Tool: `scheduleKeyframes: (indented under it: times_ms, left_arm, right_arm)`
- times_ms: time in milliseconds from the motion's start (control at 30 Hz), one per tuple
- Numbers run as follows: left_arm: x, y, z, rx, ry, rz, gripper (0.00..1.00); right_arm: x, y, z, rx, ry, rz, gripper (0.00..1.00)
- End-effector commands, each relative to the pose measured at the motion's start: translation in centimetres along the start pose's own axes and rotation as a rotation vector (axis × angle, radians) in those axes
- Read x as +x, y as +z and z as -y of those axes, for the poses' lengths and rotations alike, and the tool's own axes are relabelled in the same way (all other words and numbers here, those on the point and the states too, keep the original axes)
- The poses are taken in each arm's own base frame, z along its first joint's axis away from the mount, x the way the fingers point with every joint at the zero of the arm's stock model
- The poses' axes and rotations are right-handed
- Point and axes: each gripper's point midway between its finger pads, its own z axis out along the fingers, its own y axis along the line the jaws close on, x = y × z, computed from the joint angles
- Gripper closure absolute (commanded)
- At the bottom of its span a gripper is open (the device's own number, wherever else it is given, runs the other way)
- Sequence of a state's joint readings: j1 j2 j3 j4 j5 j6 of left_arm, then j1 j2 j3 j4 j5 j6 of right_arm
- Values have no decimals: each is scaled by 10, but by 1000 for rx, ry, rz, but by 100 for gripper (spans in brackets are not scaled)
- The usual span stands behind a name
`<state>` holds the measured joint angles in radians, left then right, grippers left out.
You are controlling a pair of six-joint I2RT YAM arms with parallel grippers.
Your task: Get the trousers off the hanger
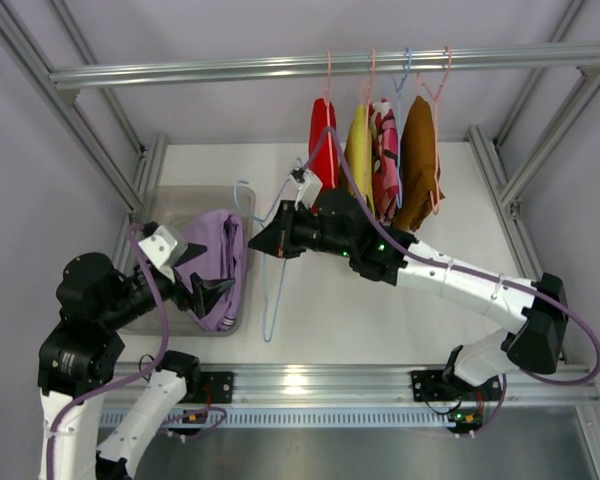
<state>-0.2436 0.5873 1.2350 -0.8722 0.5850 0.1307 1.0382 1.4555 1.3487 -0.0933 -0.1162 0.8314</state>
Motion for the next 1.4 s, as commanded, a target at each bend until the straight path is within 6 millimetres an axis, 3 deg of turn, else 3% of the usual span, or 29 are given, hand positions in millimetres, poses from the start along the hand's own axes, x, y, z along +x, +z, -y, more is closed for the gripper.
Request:
scheduleKeyframes:
  times_ms: [0, 233, 267, 433, 633, 733, 767, 867, 900, 967, 1000, 1033, 1067, 1133, 1200, 1267, 1367]
  left_arm:
    - [7, 3, 1, 12, -4, -9, 11]
    - [19, 15, -3, 38, -63, -81, 14]
    - [19, 18, -6, 31, -74, -89, 14]
    - [8, 23, -13, 11, -89, -74, 16]
    - [17, 39, -33, -57, -162, -123, 24]
    - [25, 47, -44, -93, -188, -155, 38]
    - [27, 50, -47, -102, -193, -163, 50]
    - [28, 50, -58, -167, -201, -160, 73]
    - [26, 50, -60, -178, -200, -154, 86]
    - [23, 48, -63, -206, -220, -139, 99]
    - [21, 46, -65, -229, -229, -128, 100]
    - [17, 43, -65, -242, -230, -104, 100]
    - [15, 41, -65, -255, -251, -87, 100]
    - [10, 32, -70, -318, -266, -54, 100]
    - [11, 20, -85, -433, -294, -39, 100]
    - [12, 5, -97, -536, -309, -32, 100]
    - [8, -13, -114, -657, -304, -12, 100]
  right_arm:
    - [-14, -21, -30, -62, -9, 64, 100]
    - [-33, 18, -43, -86, 152, 67, 100]
    - [-44, 18, -54, -107, 160, 89, 100]
    - [-52, 33, -53, -80, 208, 105, 100]
    - [-58, 41, -57, -89, 241, 120, 100]
    - [-61, 45, -62, -110, 240, 123, 100]
    - [-62, 45, -66, -123, 238, 121, 100]
    - [-63, 49, -69, -139, 230, 122, 100]
    - [-63, 51, -68, -138, 225, 121, 100]
    - [-62, 51, -68, -137, 225, 119, 100]
    - [-61, 52, -67, -136, 222, 118, 100]
    - [-62, 52, -67, -137, 221, 119, 96]
    - [-61, 52, -65, -133, 221, 118, 75]
    - [-63, 49, -62, -125, 209, 123, 46]
    - [-63, 41, -55, -105, 192, 130, 4]
    - [-63, 35, -39, -69, 179, 137, 0]
    - [-68, 16, -31, -60, 136, 155, 1]
